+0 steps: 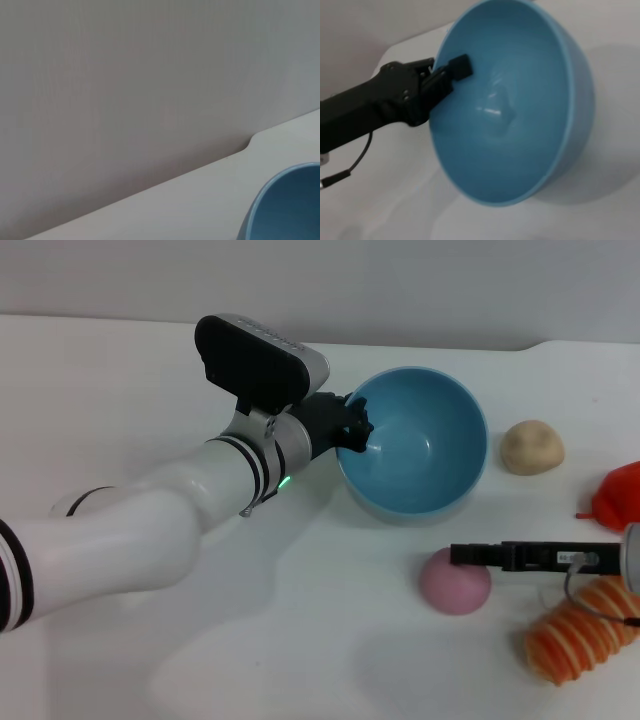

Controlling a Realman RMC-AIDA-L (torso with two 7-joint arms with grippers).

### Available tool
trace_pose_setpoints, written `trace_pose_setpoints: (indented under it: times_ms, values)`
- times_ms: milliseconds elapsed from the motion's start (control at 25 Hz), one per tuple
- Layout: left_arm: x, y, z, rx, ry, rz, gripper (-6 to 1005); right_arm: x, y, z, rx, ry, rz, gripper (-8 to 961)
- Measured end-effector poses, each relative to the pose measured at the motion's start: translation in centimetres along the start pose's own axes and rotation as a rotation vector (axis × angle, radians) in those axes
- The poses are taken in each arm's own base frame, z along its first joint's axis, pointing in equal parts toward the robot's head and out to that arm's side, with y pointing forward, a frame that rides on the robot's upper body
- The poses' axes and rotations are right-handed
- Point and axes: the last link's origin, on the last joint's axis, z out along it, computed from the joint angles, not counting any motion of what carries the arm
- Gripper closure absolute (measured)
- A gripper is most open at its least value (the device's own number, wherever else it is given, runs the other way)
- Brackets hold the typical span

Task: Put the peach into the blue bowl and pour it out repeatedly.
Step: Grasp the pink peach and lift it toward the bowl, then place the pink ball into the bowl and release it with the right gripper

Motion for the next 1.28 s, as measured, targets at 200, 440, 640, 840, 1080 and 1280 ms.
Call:
trace_pose_setpoints:
  times_ms: [200,440,640,840,1080,1280]
  values:
    - [0.0,0.0,0.0,0.001,0.002,0.000,1000,0.8,-0.4,0.5,0.056,0.098,0.032,664]
    - [0.1,0.0,0.0,0.000,0.005,0.003,1000,0.5,-0.2,0.1,0.054,0.102,-0.007,670]
    - [0.3,0.1,0.1,-0.002,0.008,0.007,999,-0.3,0.3,0.0,0.023,0.071,-0.058,780]
    - [0.4,-0.1,0.1,0.005,0.015,0.009,999,-1.7,1.2,-0.6,-0.025,0.035,-0.105,871]
    - [0.3,-0.7,0.4,0.019,-0.002,0.026,999,-4.3,3.8,-3.5,-0.182,-0.075,-0.198,909]
    - [0.1,-0.3,0.6,-0.009,-0.043,0.037,1000,-6.3,5.6,-7.2,-0.253,-0.196,-0.296,921]
